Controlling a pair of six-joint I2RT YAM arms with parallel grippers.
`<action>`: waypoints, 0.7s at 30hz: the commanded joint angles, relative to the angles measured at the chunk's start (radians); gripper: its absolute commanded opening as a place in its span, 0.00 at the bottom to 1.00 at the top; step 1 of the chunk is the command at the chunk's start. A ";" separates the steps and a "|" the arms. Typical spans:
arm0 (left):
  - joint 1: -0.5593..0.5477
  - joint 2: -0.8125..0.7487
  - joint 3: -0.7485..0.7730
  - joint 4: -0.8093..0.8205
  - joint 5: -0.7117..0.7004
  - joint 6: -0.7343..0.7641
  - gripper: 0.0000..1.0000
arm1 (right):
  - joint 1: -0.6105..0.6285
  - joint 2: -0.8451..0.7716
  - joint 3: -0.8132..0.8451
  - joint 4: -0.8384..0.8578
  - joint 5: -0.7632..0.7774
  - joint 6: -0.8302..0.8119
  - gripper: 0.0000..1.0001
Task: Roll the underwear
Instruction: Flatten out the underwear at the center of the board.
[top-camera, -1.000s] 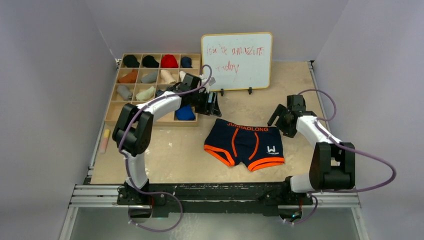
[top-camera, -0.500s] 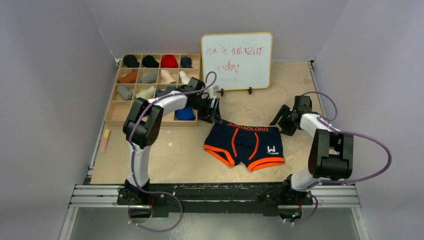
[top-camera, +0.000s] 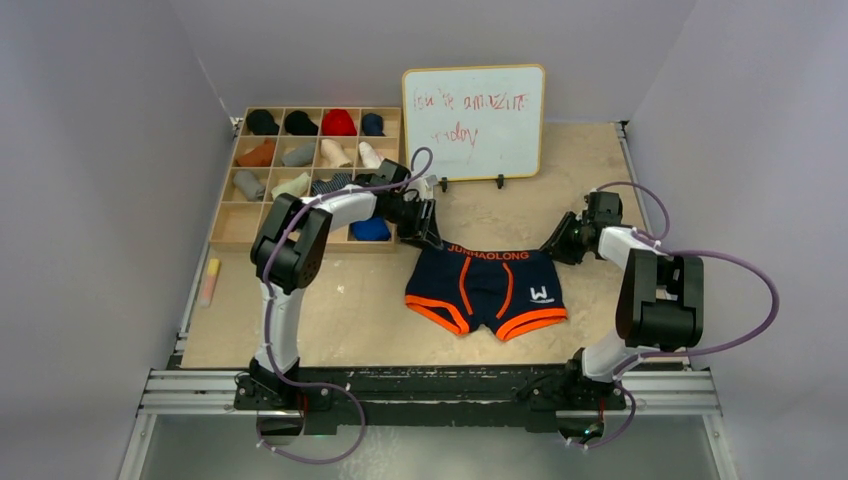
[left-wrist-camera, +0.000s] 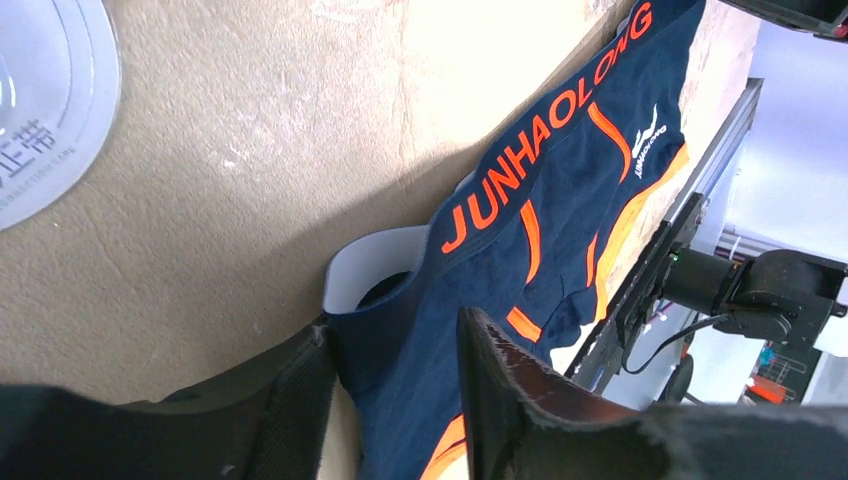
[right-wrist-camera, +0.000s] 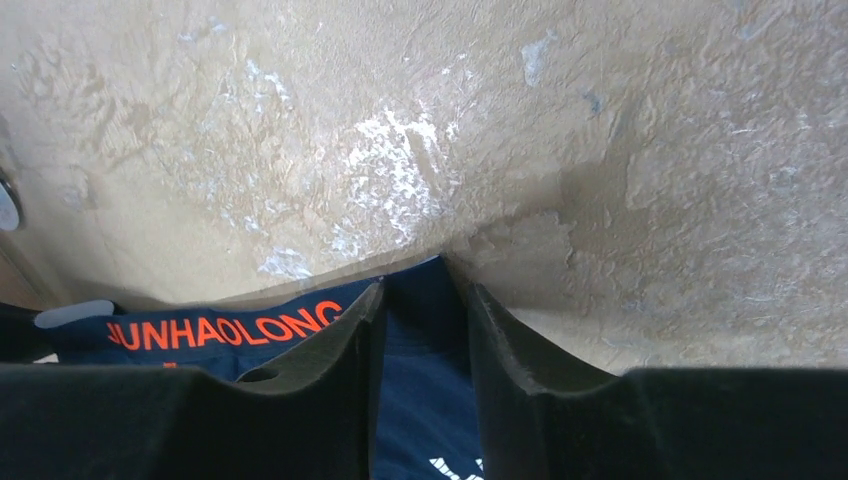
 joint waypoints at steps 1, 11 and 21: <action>0.006 -0.017 -0.020 0.088 0.017 -0.043 0.39 | -0.002 0.009 -0.002 0.011 -0.013 -0.029 0.34; 0.006 -0.174 -0.153 0.292 -0.072 -0.093 0.17 | -0.002 -0.139 -0.055 0.074 0.010 -0.030 0.01; 0.003 -0.324 -0.230 0.252 -0.364 -0.035 0.48 | -0.002 -0.183 0.053 -0.079 0.184 -0.025 0.47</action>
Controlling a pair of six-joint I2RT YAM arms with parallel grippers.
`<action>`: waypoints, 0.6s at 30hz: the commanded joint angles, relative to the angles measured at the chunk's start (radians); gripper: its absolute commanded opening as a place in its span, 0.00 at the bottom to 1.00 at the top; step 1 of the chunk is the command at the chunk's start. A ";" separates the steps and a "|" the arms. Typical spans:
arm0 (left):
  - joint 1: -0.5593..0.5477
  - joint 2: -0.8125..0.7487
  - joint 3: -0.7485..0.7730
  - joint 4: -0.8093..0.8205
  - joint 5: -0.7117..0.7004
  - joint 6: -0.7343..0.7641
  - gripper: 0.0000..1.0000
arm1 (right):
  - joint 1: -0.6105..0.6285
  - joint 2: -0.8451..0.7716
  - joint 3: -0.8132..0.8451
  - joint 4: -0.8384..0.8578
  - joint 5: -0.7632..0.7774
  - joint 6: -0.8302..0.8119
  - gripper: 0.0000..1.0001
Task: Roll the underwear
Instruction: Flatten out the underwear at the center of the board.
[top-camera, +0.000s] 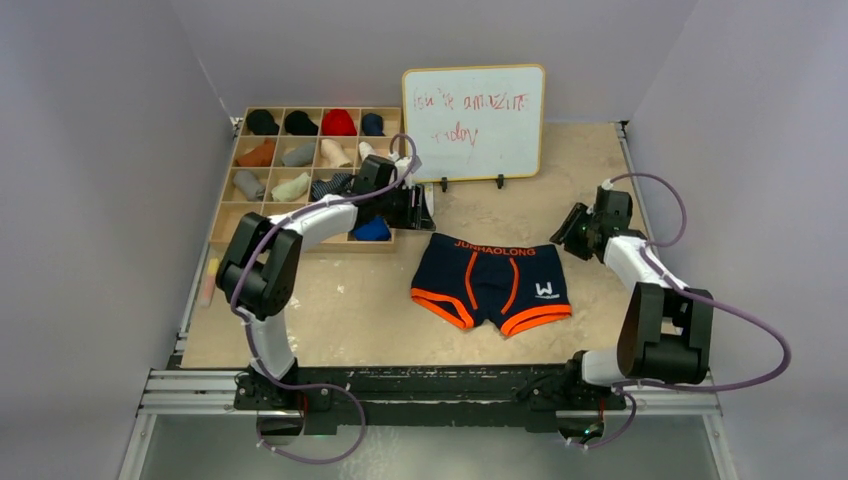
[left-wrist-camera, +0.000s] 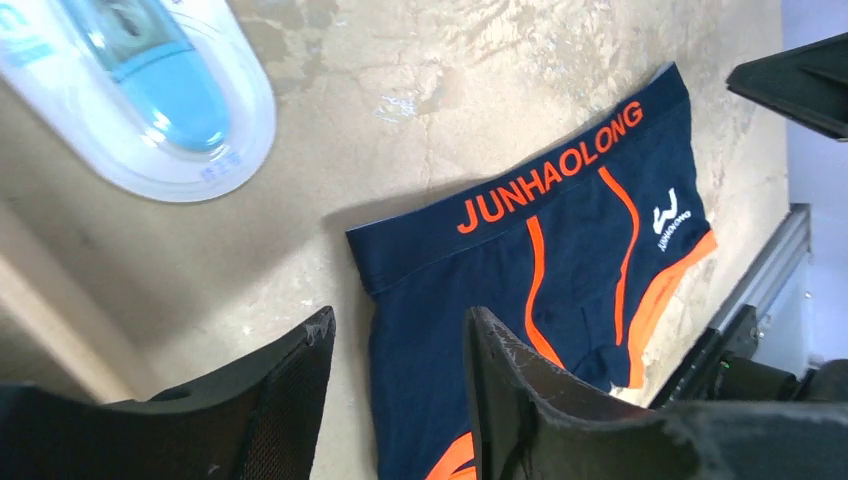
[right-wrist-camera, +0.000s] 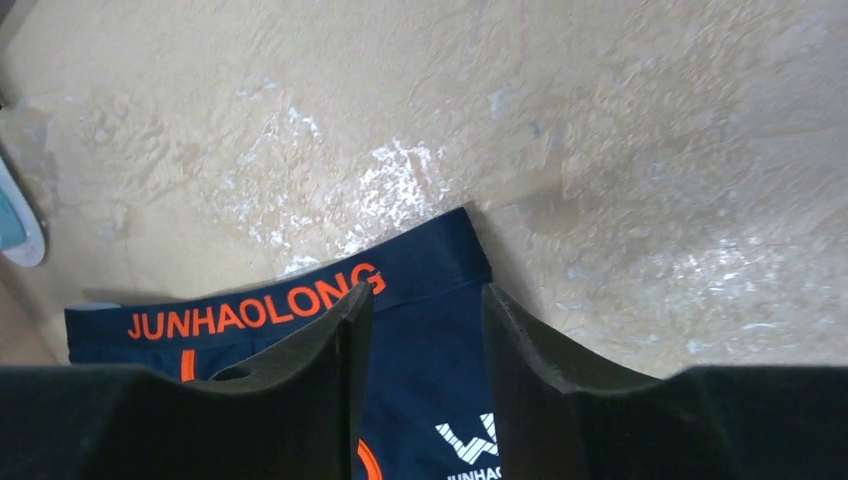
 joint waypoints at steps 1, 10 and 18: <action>0.001 -0.103 -0.032 0.005 -0.126 0.034 0.49 | -0.002 0.004 0.125 -0.137 0.070 -0.018 0.48; -0.099 -0.258 -0.170 -0.012 -0.054 0.004 0.52 | 0.015 -0.111 0.030 -0.094 -0.359 -0.008 0.75; -0.117 -0.390 -0.421 0.044 -0.131 -0.170 0.57 | 0.217 -0.113 -0.035 -0.045 -0.362 0.031 0.73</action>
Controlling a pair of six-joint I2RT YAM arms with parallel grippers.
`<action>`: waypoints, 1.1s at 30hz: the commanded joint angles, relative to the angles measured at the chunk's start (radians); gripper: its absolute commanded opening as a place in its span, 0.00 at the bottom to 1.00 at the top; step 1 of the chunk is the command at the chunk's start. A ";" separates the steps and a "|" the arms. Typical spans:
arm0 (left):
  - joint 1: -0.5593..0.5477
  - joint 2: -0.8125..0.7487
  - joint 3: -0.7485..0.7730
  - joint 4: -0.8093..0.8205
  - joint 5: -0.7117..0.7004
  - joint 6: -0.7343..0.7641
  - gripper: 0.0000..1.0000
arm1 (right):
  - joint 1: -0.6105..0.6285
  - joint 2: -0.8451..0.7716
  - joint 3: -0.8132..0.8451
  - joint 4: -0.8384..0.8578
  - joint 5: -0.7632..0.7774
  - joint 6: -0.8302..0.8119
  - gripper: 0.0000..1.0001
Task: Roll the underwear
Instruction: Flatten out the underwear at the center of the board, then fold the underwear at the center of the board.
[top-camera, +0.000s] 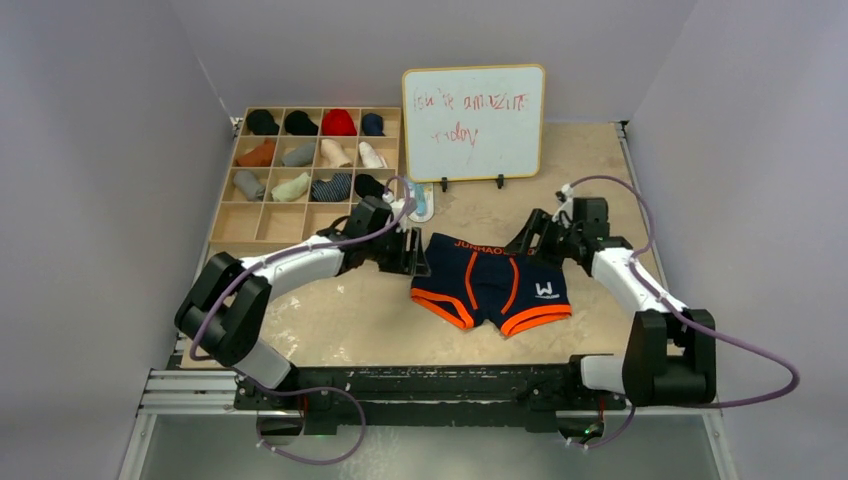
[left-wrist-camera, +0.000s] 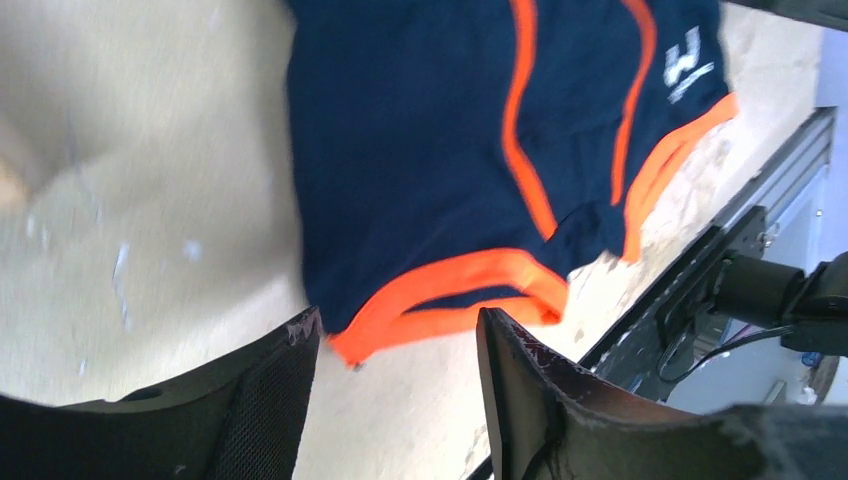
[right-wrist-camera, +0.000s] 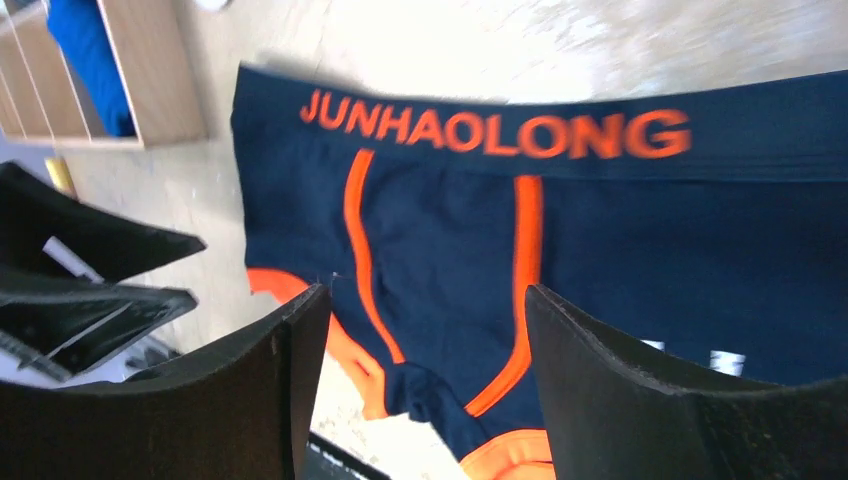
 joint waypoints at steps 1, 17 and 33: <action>0.011 -0.098 -0.132 0.067 -0.040 -0.120 0.58 | 0.112 -0.003 -0.013 0.047 -0.027 0.038 0.72; 0.011 -0.068 -0.321 0.276 -0.063 -0.346 0.60 | 0.291 0.040 0.084 -0.028 0.131 0.018 0.61; 0.002 -0.006 -0.376 0.328 -0.033 -0.387 0.36 | 0.330 0.116 0.146 -0.034 0.105 0.014 0.46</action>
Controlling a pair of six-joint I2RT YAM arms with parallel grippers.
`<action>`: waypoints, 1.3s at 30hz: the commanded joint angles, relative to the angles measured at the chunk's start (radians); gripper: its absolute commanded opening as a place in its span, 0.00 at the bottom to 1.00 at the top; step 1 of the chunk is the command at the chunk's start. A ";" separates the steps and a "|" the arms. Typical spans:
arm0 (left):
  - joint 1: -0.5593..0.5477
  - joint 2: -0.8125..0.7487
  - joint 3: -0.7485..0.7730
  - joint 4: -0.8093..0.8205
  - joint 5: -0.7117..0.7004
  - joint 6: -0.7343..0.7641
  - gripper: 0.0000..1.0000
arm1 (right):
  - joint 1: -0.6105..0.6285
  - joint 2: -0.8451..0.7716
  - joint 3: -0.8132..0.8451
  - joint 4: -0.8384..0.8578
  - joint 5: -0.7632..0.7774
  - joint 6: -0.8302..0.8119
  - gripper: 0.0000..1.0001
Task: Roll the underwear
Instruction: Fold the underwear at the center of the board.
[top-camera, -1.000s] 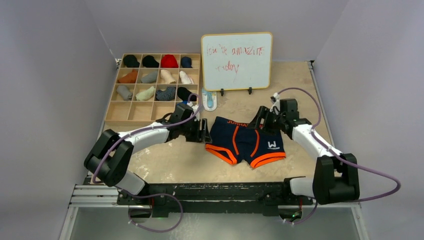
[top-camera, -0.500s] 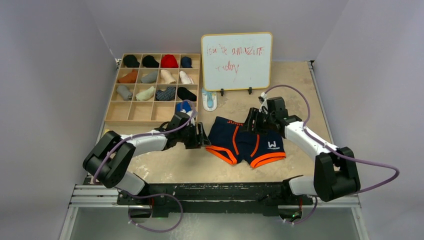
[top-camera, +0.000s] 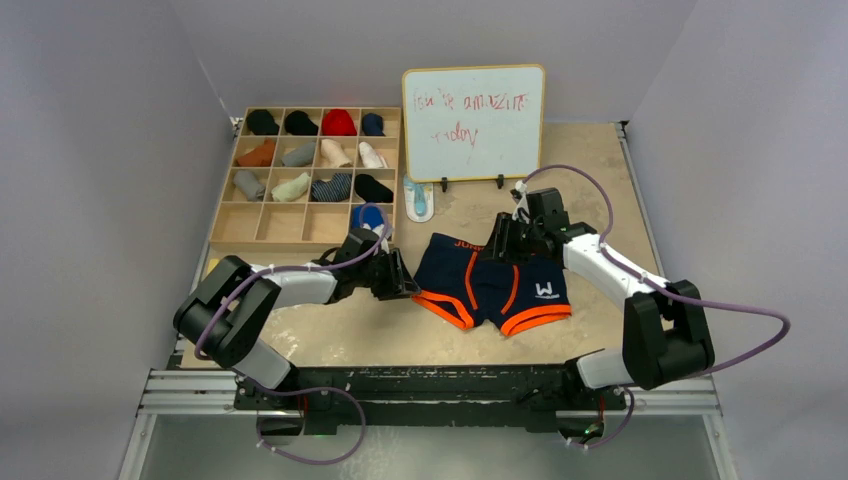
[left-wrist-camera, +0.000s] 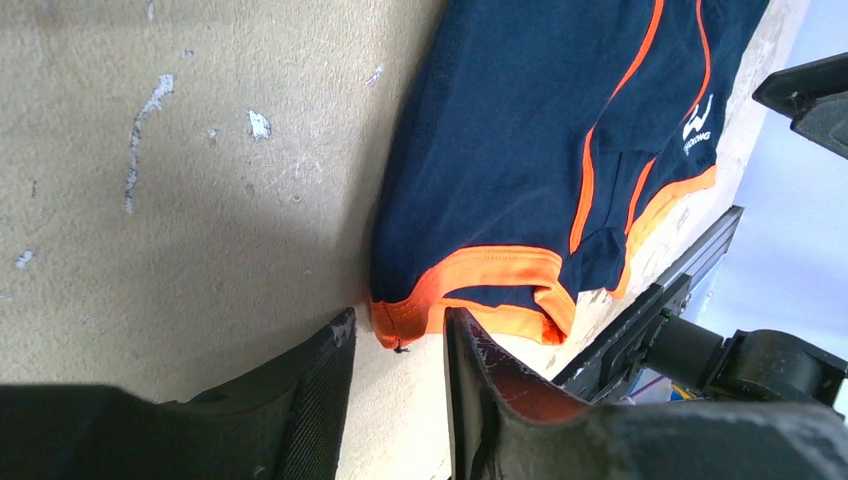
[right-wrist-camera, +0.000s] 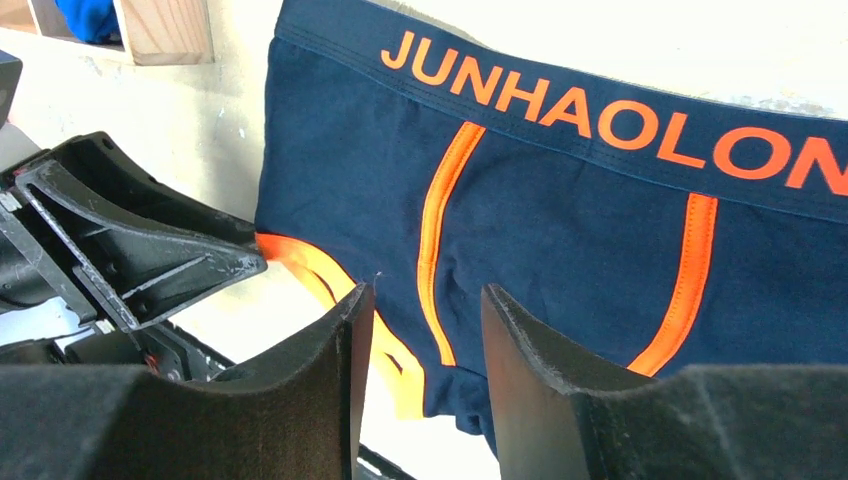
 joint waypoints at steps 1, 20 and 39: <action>-0.006 0.031 -0.033 0.025 0.003 -0.011 0.34 | 0.027 0.016 0.057 -0.014 -0.003 -0.013 0.46; -0.010 -0.016 -0.157 0.126 0.017 -0.042 0.00 | 0.281 0.410 0.523 -0.166 0.288 0.049 0.39; -0.010 -0.025 -0.171 0.159 0.035 -0.043 0.00 | 0.460 0.781 0.942 -0.478 0.663 0.079 0.37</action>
